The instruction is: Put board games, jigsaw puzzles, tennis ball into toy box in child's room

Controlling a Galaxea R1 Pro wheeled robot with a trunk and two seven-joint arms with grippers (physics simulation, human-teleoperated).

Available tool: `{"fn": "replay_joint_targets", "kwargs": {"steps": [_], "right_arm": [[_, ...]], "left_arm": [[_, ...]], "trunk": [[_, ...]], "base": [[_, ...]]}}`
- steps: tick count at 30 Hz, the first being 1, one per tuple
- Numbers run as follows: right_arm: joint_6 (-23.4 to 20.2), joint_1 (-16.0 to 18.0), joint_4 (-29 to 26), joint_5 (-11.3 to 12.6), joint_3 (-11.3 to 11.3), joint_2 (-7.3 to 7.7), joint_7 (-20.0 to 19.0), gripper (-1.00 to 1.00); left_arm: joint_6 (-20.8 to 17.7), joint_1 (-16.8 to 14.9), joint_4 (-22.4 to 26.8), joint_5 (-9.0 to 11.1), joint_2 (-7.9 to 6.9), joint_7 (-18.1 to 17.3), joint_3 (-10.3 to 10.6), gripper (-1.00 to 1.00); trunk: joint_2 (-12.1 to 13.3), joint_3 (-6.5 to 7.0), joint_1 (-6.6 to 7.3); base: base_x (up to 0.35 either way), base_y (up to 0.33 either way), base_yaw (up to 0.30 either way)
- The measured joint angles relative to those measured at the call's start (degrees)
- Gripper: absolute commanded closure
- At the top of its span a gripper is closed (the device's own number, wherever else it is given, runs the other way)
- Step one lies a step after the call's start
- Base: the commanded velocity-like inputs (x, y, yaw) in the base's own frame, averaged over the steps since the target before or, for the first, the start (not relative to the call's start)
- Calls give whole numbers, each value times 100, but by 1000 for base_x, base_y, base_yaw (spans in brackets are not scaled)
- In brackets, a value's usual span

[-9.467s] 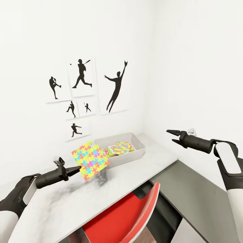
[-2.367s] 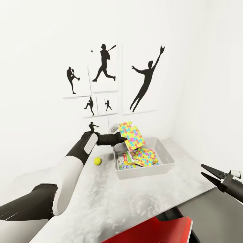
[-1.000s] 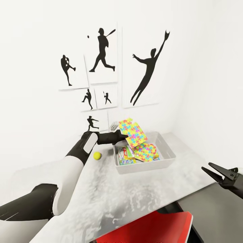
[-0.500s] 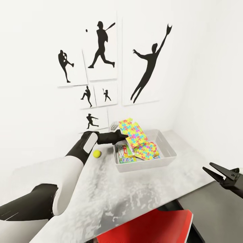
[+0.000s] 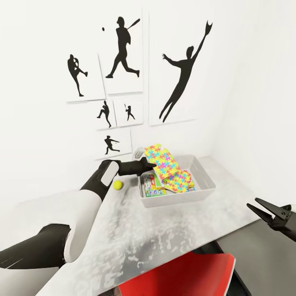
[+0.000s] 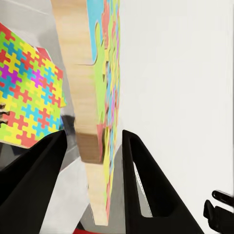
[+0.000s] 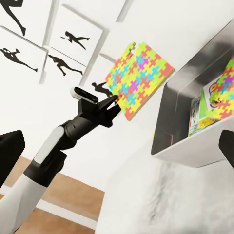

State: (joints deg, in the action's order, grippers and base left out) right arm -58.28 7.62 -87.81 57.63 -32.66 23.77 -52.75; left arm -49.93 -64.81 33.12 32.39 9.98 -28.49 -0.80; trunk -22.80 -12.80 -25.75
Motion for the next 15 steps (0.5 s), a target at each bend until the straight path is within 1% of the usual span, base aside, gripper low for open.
{"fn": "replay_joint_targets", "kwargs": {"steps": [1, 2, 5, 6, 10, 11, 12, 15], "right_arm": [[1, 3, 0, 0, 0, -2, 1, -100], [1, 3, 0, 0, 1, -3, 1, -100], [2, 5, 0, 0, 1, -4, 1, -100], [2, 5, 0, 0, 1, -4, 1, -100], [4, 6, 0, -6, 1, -4, 7, -100], [4, 6, 0, -7, 1, -4, 8, -100], [4, 6, 0, -8, 1, -4, 8, -100], [4, 6, 0, -8, 1, -5, 9, -100]], "left_arm": [[-2, 0, 1, 123, 0, 70, 0, 100], [-2, 0, 1, 164, 0, 104, 1, 100], [-1, 0, 0, 474, 0, 447, 1, 100], [-2, 0, 3, 548, 0, 526, 1, 100], [-5, 0, 16, 1190, 0, 1155, 1, 100], [-3, 0, 18, 1315, 0, 1304, 2, 100], [0, 0, 18, 1399, 0, 1438, 2, 100], [4, 0, 19, 1514, 0, 1648, 6, 100]], "trunk": [[0, -9, 0], [0, -19, 0], [0, -48, 0], [0, -57, 0], [0, -95, 0], [0, -105, 0], [0, -114, 0], [0, -142, 0]], "base": [[0, 0, 0], [0, 0, 0], [0, 0, 0], [0, 0, 0], [0, 0, 0], [0, 0, 0], [0, 0, 0], [0, 0, 0]]}}
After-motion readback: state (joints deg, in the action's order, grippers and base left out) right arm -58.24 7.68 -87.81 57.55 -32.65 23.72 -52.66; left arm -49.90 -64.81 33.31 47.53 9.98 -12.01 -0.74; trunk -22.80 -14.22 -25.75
